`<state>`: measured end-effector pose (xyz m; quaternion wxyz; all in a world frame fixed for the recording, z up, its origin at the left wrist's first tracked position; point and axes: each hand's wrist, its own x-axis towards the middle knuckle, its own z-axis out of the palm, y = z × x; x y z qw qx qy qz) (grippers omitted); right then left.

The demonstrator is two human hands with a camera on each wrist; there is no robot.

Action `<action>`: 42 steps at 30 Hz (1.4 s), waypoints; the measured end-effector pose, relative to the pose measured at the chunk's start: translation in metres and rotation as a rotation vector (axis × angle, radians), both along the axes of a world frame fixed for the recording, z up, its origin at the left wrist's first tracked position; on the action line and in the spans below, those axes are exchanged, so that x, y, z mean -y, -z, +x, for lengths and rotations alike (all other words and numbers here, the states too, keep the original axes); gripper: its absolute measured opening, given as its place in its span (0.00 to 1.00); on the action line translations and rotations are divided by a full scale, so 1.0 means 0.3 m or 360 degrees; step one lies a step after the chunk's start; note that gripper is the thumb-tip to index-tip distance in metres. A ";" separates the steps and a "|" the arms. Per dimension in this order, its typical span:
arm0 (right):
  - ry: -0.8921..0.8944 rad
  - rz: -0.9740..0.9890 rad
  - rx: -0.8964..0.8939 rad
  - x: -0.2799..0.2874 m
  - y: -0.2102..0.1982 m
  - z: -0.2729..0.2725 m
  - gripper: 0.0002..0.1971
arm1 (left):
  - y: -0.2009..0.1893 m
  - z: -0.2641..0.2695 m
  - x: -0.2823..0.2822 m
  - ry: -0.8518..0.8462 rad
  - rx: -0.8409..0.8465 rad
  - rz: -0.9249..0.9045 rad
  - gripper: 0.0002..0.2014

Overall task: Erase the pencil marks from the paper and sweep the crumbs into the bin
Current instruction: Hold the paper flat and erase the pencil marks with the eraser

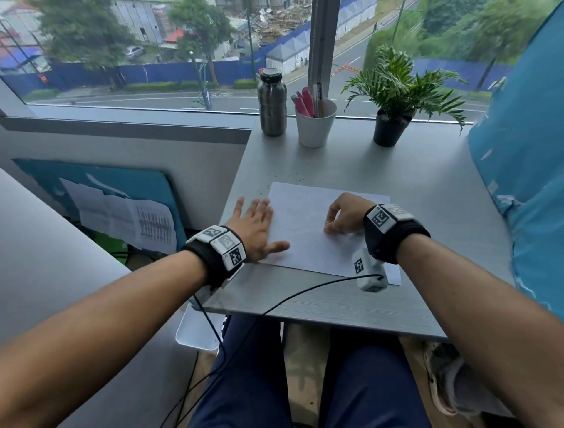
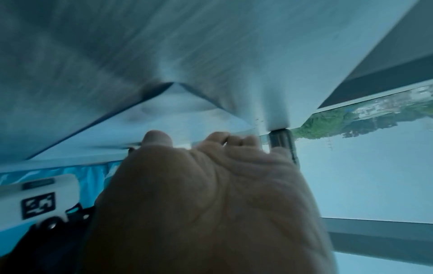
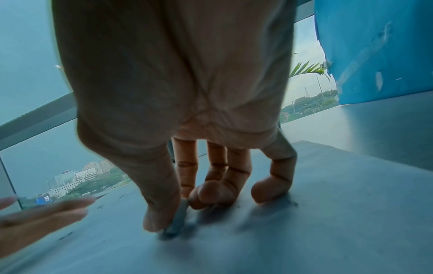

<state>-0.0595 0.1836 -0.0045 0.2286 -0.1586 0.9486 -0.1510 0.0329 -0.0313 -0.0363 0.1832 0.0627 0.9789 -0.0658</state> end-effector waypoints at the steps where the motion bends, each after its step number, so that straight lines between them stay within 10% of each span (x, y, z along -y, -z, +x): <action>1: 0.0002 -0.0003 -0.0001 0.001 0.001 0.000 0.05 | -0.007 0.008 -0.011 0.0124 -0.0022 0.0075 0.43; 5: 0.0010 0.0004 -0.0019 0.002 -0.002 0.007 0.06 | -0.005 0.019 -0.021 0.0419 0.0231 0.0401 0.36; 14: -0.0137 -0.0343 -0.0237 0.179 0.001 0.075 0.05 | -0.013 -0.071 0.030 0.0121 0.0345 0.0176 0.63; 42: -0.0278 -0.0277 -0.0173 0.212 0.003 0.151 0.07 | -0.018 -0.064 0.002 0.0024 0.0400 0.0152 0.62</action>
